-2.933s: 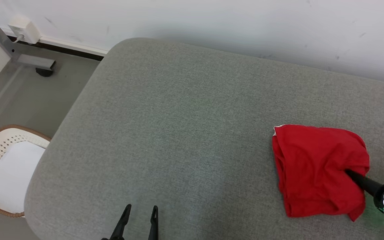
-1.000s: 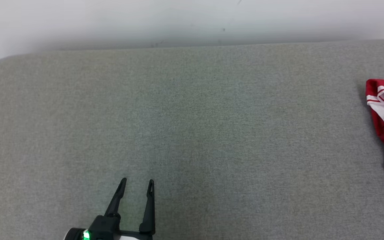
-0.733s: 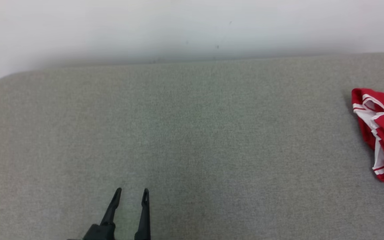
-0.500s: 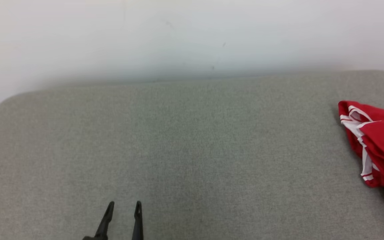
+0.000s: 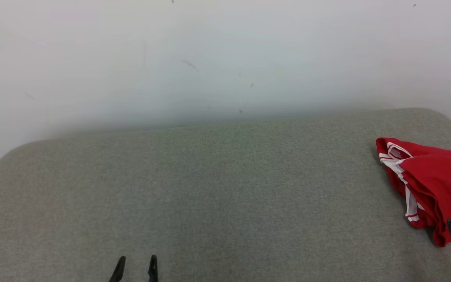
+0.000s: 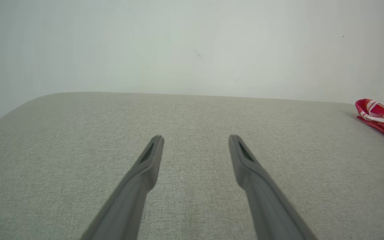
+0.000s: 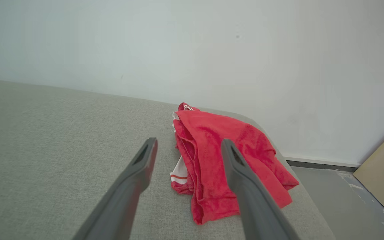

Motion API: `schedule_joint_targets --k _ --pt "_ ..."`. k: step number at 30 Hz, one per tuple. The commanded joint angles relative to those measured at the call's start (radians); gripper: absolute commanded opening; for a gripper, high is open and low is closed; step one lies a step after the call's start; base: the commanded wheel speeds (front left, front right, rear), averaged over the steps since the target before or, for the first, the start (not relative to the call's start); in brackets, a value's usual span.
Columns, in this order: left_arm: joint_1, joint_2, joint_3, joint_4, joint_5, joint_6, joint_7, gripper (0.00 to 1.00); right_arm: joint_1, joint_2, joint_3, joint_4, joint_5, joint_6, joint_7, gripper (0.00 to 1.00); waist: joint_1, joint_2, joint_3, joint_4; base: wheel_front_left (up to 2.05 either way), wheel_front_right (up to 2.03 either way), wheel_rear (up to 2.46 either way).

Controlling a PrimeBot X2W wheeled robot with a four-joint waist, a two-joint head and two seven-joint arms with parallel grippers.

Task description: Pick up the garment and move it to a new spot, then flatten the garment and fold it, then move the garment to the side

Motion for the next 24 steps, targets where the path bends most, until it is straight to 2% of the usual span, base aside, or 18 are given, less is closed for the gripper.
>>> schedule_joint_targets --k 1,5,6,13,18,24 --pt "0.008 0.004 0.013 0.01 0.003 -0.015 0.0 1.0 0.063 0.051 -0.073 -0.06 -0.067 -0.002 -0.005 1.0 0.0001 0.0 -0.011 -0.002 0.0 0.0 0.0" --pt "0.03 0.003 0.004 0.015 0.021 -0.008 0.0 1.0 0.165 0.15 -0.176 -0.166 -0.174 -0.002 -0.004 1.0 0.0001 0.0 -0.029 0.0 0.0 0.0 0.0" --pt "0.03 0.003 0.004 0.015 0.021 -0.008 0.0 1.0 0.165 0.15 -0.176 -0.166 -0.174 -0.002 -0.004 1.0 0.0001 0.0 -0.029 0.0 0.0 0.0 0.0" --pt "0.068 0.004 0.004 0.038 0.048 0.001 0.0 1.0 0.278 0.272 -0.235 -0.265 -0.266 -0.002 -0.005 1.0 0.0001 0.0 -0.063 0.006 0.0 0.0 0.0" --pt "0.077 0.004 0.019 0.043 0.051 0.007 0.0 1.0 0.294 0.303 -0.237 -0.271 -0.294 -0.002 -0.005 1.0 0.0001 0.0 -0.074 0.014 0.0 0.0 0.0" --pt "0.084 0.004 0.032 0.047 0.061 0.006 0.0 1.0 0.273 0.312 -0.225 -0.269 -0.299 -0.002 -0.005 1.0 0.0001 0.0 -0.079 0.029 0.0 0.0 0.0"
